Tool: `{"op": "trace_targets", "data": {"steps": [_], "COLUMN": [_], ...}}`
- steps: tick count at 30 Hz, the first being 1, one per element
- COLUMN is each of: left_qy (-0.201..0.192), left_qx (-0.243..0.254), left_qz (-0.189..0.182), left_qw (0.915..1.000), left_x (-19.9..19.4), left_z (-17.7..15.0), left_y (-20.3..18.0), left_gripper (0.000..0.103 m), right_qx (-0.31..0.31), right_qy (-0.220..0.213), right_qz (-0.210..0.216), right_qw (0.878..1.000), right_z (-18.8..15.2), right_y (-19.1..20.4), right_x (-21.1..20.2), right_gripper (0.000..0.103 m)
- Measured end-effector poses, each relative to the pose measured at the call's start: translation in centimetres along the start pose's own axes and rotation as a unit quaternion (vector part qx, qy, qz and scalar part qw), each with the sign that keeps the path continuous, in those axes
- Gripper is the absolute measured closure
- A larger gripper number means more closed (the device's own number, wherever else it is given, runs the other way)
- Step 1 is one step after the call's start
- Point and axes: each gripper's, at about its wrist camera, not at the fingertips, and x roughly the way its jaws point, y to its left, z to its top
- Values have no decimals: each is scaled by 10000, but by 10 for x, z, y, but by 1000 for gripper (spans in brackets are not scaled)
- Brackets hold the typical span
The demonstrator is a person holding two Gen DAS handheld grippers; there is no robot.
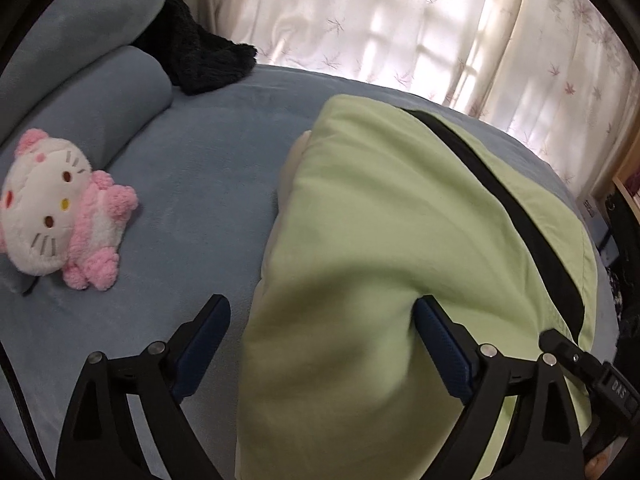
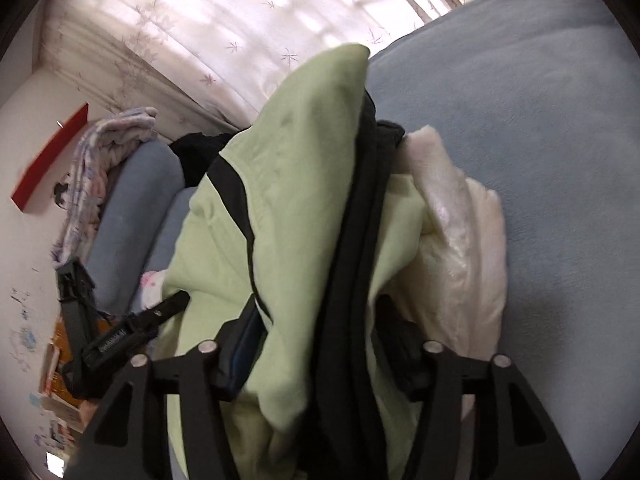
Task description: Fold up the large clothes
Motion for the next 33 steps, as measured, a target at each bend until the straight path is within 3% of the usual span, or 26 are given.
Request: {"op": "trace_targets", "data": {"steps": [2, 6, 14, 22, 33], "left_qy": [-117, -243, -193, -229, -609], "left_qx": [218, 520, 733, 691, 894], "left_qz": [322, 623, 577, 405, 206], "left_qw": [9992, 9964, 9955, 9965, 9939], "left_x": [-16, -46, -137, -242, -363], "left_z": [-9, -27, -88, -154, -215], "left_y": [-8, -23, -60, -102, -159], "left_gripper": [10, 10, 10, 10, 10], "right_qx": [-58, -165, -516, -828, -1173], "right_qy": [35, -50, 134, 265, 85], "right_qz": [-125, -340, -768, -873, -976], "right_qw": [9999, 9993, 9956, 9924, 9882], "right_z": [0, -6, -46, -101, -154], "right_y": [3, 6, 20, 42, 74], "right_x": [-8, -46, -148, -251, -360], "right_gripper": [43, 43, 43, 43, 43]}}
